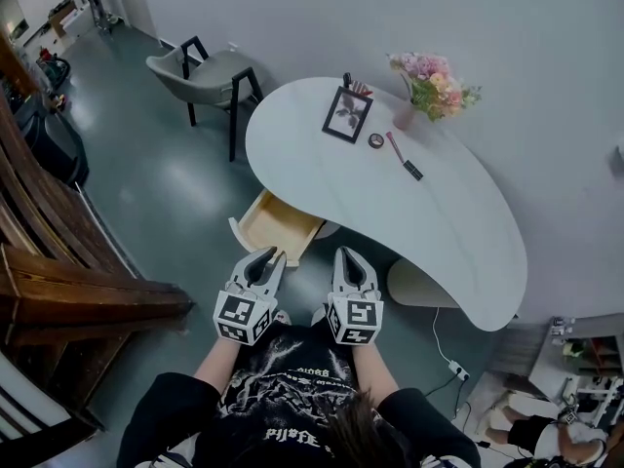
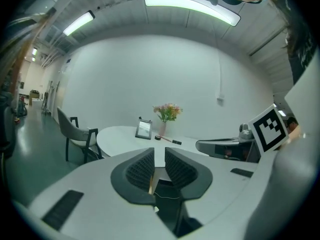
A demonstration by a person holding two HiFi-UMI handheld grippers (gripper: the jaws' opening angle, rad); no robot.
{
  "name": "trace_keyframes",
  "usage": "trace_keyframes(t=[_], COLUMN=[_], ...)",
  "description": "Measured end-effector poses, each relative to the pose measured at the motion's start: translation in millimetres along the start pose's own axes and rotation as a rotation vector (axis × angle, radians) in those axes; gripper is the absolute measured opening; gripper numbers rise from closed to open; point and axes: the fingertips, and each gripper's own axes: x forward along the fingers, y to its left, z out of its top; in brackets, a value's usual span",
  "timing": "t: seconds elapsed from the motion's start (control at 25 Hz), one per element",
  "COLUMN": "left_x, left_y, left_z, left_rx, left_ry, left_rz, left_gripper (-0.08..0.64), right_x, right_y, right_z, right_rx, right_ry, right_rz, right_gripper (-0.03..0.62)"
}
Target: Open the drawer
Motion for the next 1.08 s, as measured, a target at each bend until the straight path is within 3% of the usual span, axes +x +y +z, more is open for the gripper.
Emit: trace_keyframes(t=[0.12,0.64,1.08], left_x=[-2,-3,2], left_y=[2,-16,-23], left_z=[-1,-11,-12], left_rx=[0.006,0.041,0.053], left_ry=[0.001,0.022,0.019], left_rz=[0.042,-0.027,-0.038], left_gripper=[0.038,0.026,0.026], right_x=[-4,-10,-19], right_y=[2,0,-11], right_z=[2,-3,-11], right_rx=[-0.025,-0.028,-0.051], right_ry=[-0.005,-0.012,-0.017], right_rz=[0.002,-0.021,-0.066], right_gripper=[0.026,0.026,0.025])
